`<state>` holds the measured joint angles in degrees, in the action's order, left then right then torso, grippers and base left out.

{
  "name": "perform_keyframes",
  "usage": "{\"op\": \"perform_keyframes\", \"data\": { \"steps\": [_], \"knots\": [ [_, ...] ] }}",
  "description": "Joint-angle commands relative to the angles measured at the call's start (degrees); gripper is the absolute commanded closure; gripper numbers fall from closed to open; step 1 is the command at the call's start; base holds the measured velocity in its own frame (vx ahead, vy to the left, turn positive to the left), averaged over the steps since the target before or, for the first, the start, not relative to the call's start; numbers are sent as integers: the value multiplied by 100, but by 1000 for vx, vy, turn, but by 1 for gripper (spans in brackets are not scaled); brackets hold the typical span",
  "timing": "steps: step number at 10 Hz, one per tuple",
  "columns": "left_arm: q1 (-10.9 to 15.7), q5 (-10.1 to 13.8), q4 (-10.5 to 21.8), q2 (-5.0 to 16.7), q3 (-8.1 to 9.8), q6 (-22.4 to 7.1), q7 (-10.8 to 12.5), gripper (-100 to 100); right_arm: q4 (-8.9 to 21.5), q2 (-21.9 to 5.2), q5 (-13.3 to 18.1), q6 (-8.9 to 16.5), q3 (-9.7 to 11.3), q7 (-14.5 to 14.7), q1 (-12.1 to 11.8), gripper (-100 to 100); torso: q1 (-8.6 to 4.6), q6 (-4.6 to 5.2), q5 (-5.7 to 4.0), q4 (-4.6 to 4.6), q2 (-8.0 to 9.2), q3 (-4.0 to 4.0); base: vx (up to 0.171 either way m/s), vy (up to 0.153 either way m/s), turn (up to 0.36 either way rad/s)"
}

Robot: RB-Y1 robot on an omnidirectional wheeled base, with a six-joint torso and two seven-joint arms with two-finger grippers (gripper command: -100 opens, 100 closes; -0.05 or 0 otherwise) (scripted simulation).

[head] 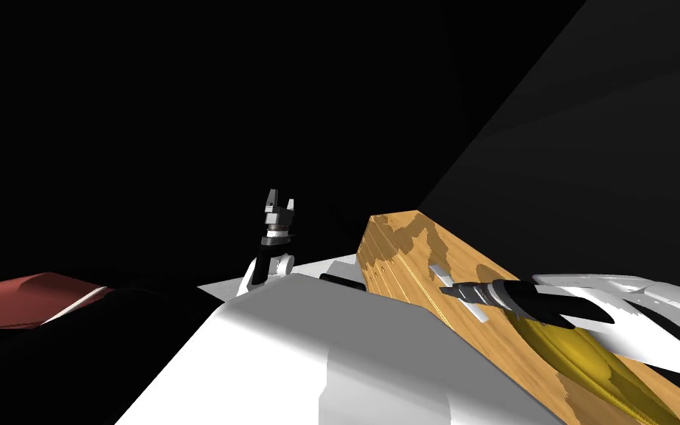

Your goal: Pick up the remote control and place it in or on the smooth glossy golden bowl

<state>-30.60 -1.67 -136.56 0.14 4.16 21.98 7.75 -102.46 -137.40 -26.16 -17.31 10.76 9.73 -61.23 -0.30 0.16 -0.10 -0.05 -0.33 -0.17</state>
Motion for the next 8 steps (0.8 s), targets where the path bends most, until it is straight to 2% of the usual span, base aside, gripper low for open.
{"op": "perform_keyframes", "data": {
  "steps": [1,2,4,7,8],
  "knots": [
    [0,0,0,0,0,0,0,0,12,-286,-18,28,101,-39,-110,-100,0,0,0,0,0,0,25,-104,217],
    [0,0,0,0,0,0,0,0,12,-346,-18,28,101,-39,-110,-100,-10,1,-2,0,0,-1,14,-94,78],
    [0,0,0,0,0,0,0,0,33,-685,-27,23,190,-98,-306,-100,-7,2,-2,0,1,0,25,-86,127],
    [-1,0,0,0,0,0,0,0,-47,-959,-21,2,271,-172,-637,-100,-4,5,-3,0,2,1,14,-75,119],
    [-1,0,0,0,0,0,0,0,-24,-922,-24,6,270,-158,-538,-100,1,6,-1,2,6,4,0,-26,16]
  ]
}}
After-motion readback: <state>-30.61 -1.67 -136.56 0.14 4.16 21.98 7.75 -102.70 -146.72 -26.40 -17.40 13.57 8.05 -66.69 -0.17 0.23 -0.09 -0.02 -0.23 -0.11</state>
